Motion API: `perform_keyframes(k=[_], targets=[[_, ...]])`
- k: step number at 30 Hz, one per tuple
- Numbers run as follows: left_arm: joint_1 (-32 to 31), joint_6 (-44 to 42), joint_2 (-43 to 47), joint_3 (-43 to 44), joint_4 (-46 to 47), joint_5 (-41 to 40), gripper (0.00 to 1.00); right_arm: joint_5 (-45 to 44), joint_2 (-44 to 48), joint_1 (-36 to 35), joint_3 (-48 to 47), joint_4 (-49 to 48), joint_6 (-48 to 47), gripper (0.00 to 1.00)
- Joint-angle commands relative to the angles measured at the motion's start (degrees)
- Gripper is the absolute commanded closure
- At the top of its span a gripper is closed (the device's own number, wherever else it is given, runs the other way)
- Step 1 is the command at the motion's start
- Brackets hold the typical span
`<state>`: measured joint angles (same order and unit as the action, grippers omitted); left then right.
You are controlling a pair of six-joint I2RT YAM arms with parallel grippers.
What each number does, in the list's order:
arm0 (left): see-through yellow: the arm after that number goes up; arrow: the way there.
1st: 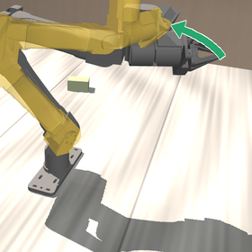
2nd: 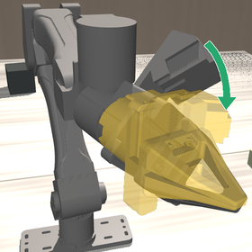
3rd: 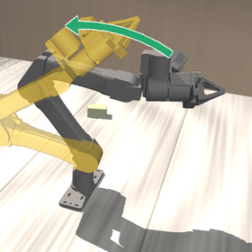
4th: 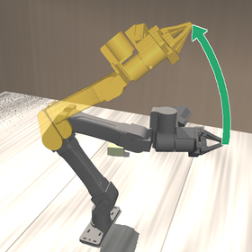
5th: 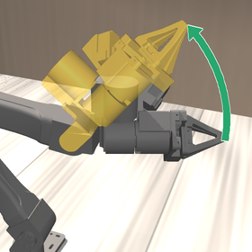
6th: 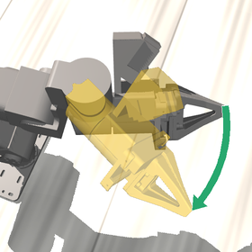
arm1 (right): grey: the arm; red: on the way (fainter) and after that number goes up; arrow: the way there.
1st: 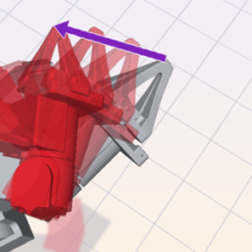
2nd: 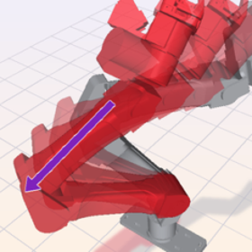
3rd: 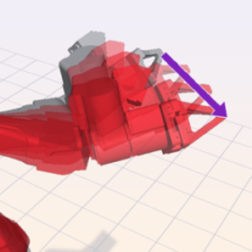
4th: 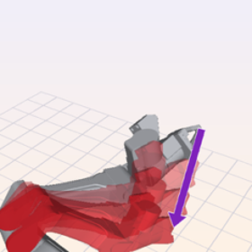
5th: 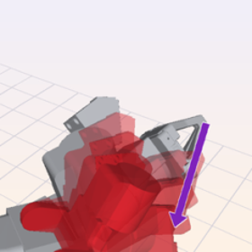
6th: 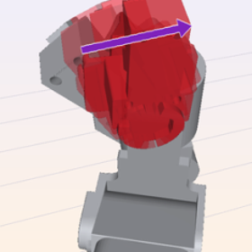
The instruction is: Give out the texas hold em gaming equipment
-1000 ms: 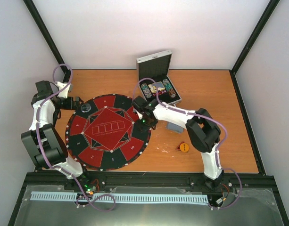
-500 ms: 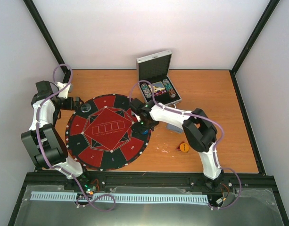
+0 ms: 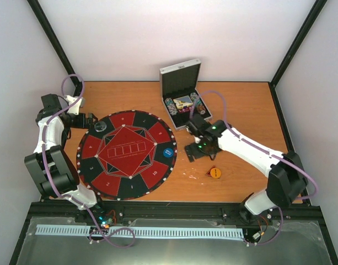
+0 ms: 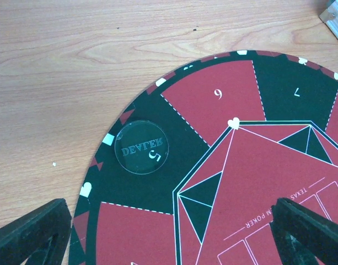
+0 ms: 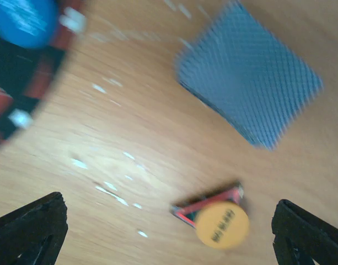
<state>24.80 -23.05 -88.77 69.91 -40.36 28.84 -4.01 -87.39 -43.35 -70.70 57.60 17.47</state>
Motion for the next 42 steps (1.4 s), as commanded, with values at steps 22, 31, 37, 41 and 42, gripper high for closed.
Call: perform_keyframes(k=[22,31,37,41,42], targets=[[-0.2,-0.2,1.0,1.1,-0.1,-0.7,0.0,11.9,2.9,17.4,24.7,-6.7,4.2,0.1],[-0.2,-0.7,1.1,0.4,0.4,-0.9,0.0,13.1,2.7,17.5,25.6,-6.2,5.5,0.2],[-0.2,-1.0,1.2,0.1,0.6,-1.0,0.0,13.8,2.2,17.6,25.9,-6.7,5.7,0.27],[-0.3,-1.0,1.2,0.1,0.6,-1.1,0.0,14.1,1.3,17.5,26.3,-7.5,5.8,0.33],[-0.3,-1.0,1.2,0.1,0.6,-1.0,0.0,13.8,1.0,17.5,26.2,-7.4,6.0,0.33]])
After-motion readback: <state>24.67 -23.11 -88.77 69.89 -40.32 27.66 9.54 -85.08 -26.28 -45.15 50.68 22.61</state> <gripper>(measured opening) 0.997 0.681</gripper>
